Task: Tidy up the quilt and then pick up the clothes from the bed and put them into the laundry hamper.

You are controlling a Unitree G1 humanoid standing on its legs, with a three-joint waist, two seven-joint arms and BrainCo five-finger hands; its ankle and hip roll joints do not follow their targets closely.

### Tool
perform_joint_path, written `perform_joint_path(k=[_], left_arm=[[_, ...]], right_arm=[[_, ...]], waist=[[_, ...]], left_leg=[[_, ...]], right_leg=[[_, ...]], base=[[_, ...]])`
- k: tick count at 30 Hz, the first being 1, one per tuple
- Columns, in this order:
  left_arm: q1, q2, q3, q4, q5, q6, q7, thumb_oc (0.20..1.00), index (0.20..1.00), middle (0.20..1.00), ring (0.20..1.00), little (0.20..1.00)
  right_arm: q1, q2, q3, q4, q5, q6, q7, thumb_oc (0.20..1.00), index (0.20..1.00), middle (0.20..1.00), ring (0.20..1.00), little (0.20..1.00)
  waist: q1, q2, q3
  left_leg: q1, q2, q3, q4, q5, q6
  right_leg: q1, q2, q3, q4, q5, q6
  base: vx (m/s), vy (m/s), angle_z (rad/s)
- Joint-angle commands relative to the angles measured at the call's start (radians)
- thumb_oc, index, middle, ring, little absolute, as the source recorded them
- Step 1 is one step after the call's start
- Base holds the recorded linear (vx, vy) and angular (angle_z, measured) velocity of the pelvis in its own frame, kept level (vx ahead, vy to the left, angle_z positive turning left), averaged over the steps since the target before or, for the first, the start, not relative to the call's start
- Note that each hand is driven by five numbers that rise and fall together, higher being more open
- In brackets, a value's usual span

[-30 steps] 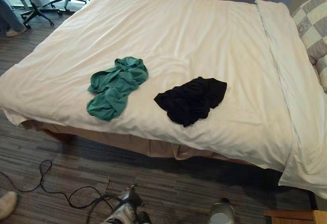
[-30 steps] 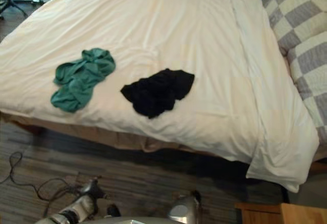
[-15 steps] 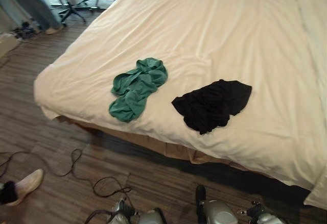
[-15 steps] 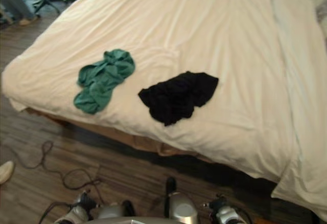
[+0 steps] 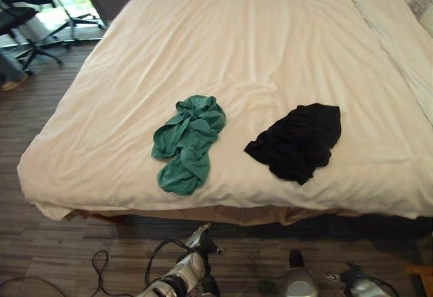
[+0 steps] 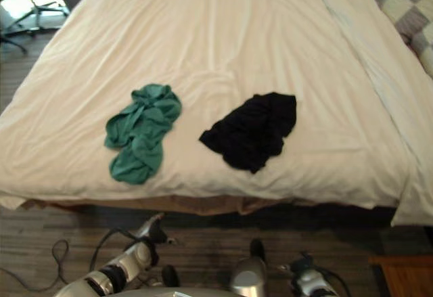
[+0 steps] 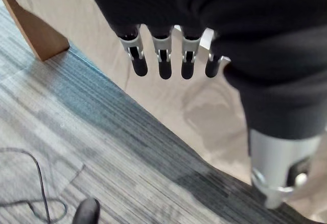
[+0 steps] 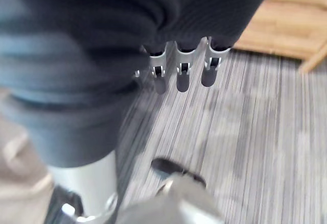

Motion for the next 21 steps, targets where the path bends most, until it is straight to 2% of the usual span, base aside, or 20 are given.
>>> perform_joint_path(k=[1,2,3,4,6,7,8,9,10,11,12,13,14,17,18,19,20,21], left_arm=[[0.001,0.060,0.082,0.030,0.040,0.003,0.007,1.000,1.000,1.000,1.000,1.000],[0.020,0.067,0.102,0.066,0.049,0.011,-0.003,1.000,1.000,1.000,1.000,1.000],[0.020,0.067,0.102,0.066,0.049,0.011,-0.003,1.000,1.000,1.000,1.000,1.000],[0.047,0.081,0.148,0.119,0.038,0.024,-0.002,1.000,1.000,1.000,1.000,1.000],[0.061,0.079,0.169,0.135,0.029,0.027,0.002,1.000,1.000,1.000,1.000,1.000],[0.090,0.095,0.244,0.169,-0.022,0.039,0.020,1.000,1.000,1.000,1.000,1.000],[0.091,0.094,0.244,0.168,-0.022,0.039,0.020,1.000,1.000,1.000,1.000,1.000],[0.103,0.100,0.285,0.176,-0.056,0.037,0.035,1.000,1.000,1.000,1.000,1.000],[0.144,0.119,0.379,0.164,-0.161,0.018,0.082,1.000,1.000,1.000,1.000,1.000],[0.144,0.119,0.379,0.164,-0.161,0.018,0.082,1.000,1.000,1.000,1.000,1.000],[0.159,0.135,0.431,0.152,-0.215,0.007,0.109,1.000,1.000,1.000,1.000,1.000],[0.183,0.181,0.527,0.118,-0.295,-0.011,0.155,1.000,1.000,1.000,1.000,1.000],[0.183,0.181,0.527,0.118,-0.295,-0.011,0.155,1.000,1.000,1.000,1.000,1.000],[0.222,0.256,0.643,-0.054,-0.360,-0.075,0.225,1.000,1.000,1.000,1.000,1.000],[0.234,0.291,0.680,-0.141,-0.366,-0.106,0.230,1.000,1.000,1.000,1.000,1.000],[0.244,0.345,0.724,-0.294,-0.367,-0.139,0.248,1.000,1.000,1.000,1.000,1.000],[0.246,0.344,0.724,-0.296,-0.367,-0.138,0.248,1.000,1.000,1.000,1.000,1.000],[0.241,0.375,0.740,-0.380,-0.357,-0.152,0.257,1.000,1.000,1.000,1.000,1.000]], right_arm=[[-0.051,0.062,0.109,-0.006,-0.006,-0.023,0.043,1.000,1.000,1.000,1.000,1.000],[-0.047,0.054,0.118,-0.013,-0.003,-0.028,0.045,1.000,1.000,1.000,1.000,1.000],[-0.047,0.054,0.119,-0.013,-0.003,-0.028,0.045,1.000,1.000,1.000,1.000,1.000],[-0.043,0.038,0.113,0.003,0.001,-0.027,0.039,1.000,1.000,1.000,1.000,1.000],[-0.039,0.031,0.099,0.012,0.008,-0.025,0.033,1.000,1.000,1.000,1.000,1.000],[-0.041,0.014,0.052,0.040,0.045,-0.015,0.015,1.000,1.000,1.000,1.000,1.000],[-0.041,0.014,0.052,0.040,0.045,-0.016,0.015,1.000,1.000,1.000,1.000,1.000],[-0.036,0.005,0.019,0.056,0.071,-0.018,-0.001,1.000,1.000,1.000,1.000,1.000],[-0.025,-0.019,-0.059,0.041,0.147,-0.033,-0.037,1.000,1.000,1.000,1.000,1.000],[-0.025,-0.018,-0.059,0.041,0.147,-0.033,-0.037,1.000,1.000,1.000,1.000,1.000],[-0.015,-0.035,-0.103,0.012,0.188,-0.044,-0.054,1.000,1.000,1.000,1.000,1.000],[0.023,-0.082,-0.169,-0.101,0.216,-0.063,-0.084,1.000,1.000,1.000,1.000,1.000],[0.023,-0.081,-0.169,-0.102,0.215,-0.062,-0.084,1.000,1.000,1.000,1.000,1.000],[0.116,-0.174,-0.240,-0.365,0.161,-0.104,-0.109,1.000,1.000,1.000,1.000,1.000],[0.152,-0.218,-0.257,-0.449,0.117,-0.117,-0.097,1.000,1.000,1.000,1.000,1.000],[0.198,-0.299,-0.301,-0.594,0.024,-0.132,-0.103,1.000,1.000,1.000,1.000,1.000],[0.199,-0.299,-0.302,-0.597,0.023,-0.131,-0.102,1.000,1.000,1.000,1.000,1.000],[0.211,-0.341,-0.325,-0.660,-0.018,-0.137,-0.105,1.000,1.000,1.000,1.000,1.000]], waist=[[0.018,-0.013,0.046],[0.022,-0.011,0.043],[0.022,-0.011,0.042],[0.029,-0.015,0.035],[0.033,-0.019,0.027],[0.033,-0.021,0.006],[0.033,-0.021,0.006],[0.035,-0.023,-0.004],[0.041,-0.026,-0.006],[0.041,-0.026,-0.008],[0.039,-0.028,-0.011],[0.034,-0.032,-0.011],[0.035,-0.032,-0.014],[0.029,-0.037,-0.013],[0.028,-0.038,-0.010],[0.023,-0.040,-0.010],[0.023,-0.040,-0.014],[0.022,-0.039,-0.011]], left_leg=[[0.016,0.070,-0.077,0.011,-0.070,-0.056],[0.013,0.037,-0.098,-0.001,-0.065,-0.041],[0.011,0.037,-0.098,-0.001,-0.064,-0.041],[0.013,0.003,-0.117,-0.001,-0.079,-0.024],[0.008,-0.005,-0.122,-0.001,-0.076,-0.021],[0.003,-0.010,-0.124,-0.001,-0.079,-0.018],[0.003,-0.010,-0.124,-0.001,-0.080,-0.018],[0.005,-0.010,-0.116,-0.001,-0.083,-0.017],[0.017,-0.008,-0.096,-0.001,-0.083,-0.018],[0.014,-0.007,-0.095,-0.001,-0.081,-0.018],[0.016,-0.007,-0.094,-0.001,-0.082,-0.019],[0.029,-0.006,-0.092,-0.001,-0.086,-0.022],[0.024,-0.006,-0.091,-0.001,-0.084,-0.022],[0.037,-0.003,-0.084,-0.001,-0.086,-0.029],[0.044,-0.002,-0.085,-0.001,-0.090,-0.032],[0.048,0.003,-0.088,-0.001,-0.091,-0.035],[0.043,0.003,-0.087,-0.001,-0.087,-0.036],[0.044,0.005,-0.089,-0.001,-0.086,-0.037]], right_leg=[[0.025,0.072,0.130,0.008,-0.011,0.066],[0.052,0.184,0.200,0.035,-0.077,0.043],[0.051,0.184,0.200,0.033,-0.075,0.042],[0.104,0.231,0.228,0.016,-0.113,0.011],[0.116,0.226,0.239,-0.005,-0.106,0.011],[0.124,0.231,0.266,-0.047,-0.082,0.011],[0.125,0.231,0.266,-0.048,-0.082,0.011],[0.137,0.222,0.253,-0.075,-0.075,0.018],[0.161,0.201,0.227,-0.105,-0.058,0.030],[0.158,0.202,0.227,-0.106,-0.056,0.030],[0.165,0.199,0.232,-0.118,-0.050,0.033],[0.182,0.193,0.240,-0.142,-0.046,0.041],[0.178,0.194,0.241,-0.143,-0.043,0.041],[0.199,0.182,0.230,-0.159,-0.039,0.051],[0.206,0.179,0.224,-0.162,-0.043,0.056],[0.210,0.178,0.222,-0.162,-0.047,0.059],[0.205,0.178,0.223,-0.162,-0.044,0.058],[0.204,0.177,0.222,-0.161,-0.046,0.059]], base=[[-0.08,0.519,-0.29],[-0.04,0.338,-0.16],[-0.02,0.328,0.22],[-0.01,0.134,0.48],[0.00,0.119,0.50],[0.02,0.068,0.26],[0.03,0.030,0.10],[0.04,-0.015,0.04],[0.03,-0.017,0.02],[0.03,-0.019,-0.04],[0.05,-0.009,-0.07],[0.05,-0.010,-0.06],[0.05,-0.019,0.01],[0.01,-0.010,-0.01],[0.03,-0.050,-0.03],[0.03,-0.043,0.00],[0.01,-0.048,0.02],[-0.01,-0.036,-0.02]])
